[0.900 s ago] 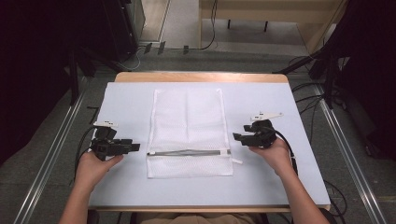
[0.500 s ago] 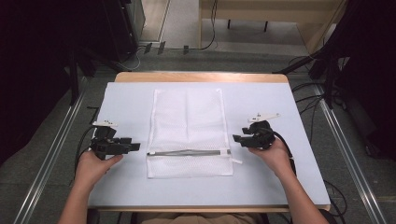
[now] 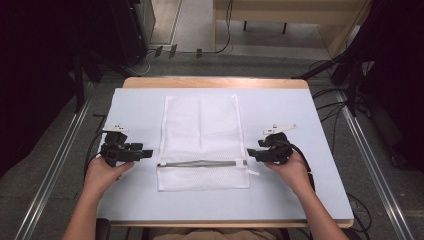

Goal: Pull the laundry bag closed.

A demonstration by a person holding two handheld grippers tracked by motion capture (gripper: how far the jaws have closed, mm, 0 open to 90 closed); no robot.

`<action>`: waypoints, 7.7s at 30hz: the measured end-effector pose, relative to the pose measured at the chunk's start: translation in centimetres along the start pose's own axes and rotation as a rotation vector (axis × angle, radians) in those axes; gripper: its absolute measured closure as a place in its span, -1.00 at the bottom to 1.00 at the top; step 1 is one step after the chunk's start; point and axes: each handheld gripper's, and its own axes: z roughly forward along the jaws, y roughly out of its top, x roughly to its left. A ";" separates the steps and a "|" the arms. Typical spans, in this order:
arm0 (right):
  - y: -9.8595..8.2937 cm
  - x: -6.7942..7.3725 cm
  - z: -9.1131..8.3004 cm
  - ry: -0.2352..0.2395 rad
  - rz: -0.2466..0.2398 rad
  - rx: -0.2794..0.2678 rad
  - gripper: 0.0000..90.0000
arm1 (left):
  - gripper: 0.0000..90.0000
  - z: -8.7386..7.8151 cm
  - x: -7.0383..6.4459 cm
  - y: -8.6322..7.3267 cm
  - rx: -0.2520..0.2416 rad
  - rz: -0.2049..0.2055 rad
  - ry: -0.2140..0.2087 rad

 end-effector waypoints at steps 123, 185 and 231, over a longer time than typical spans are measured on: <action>7.2 13.0 5.7 0.276 -0.201 0.066 0.49 | -0.14 -0.7 0.9 -1.4 -0.015 -0.036 -0.009; 8.7 19.7 13.8 0.400 -0.220 0.157 0.78 | -0.15 -0.9 1.1 -1.5 -0.014 -0.035 -0.002; 9.8 21.1 14.9 0.420 -0.299 0.147 0.96 | -0.09 -1.0 1.3 -1.8 -0.031 -0.038 -0.033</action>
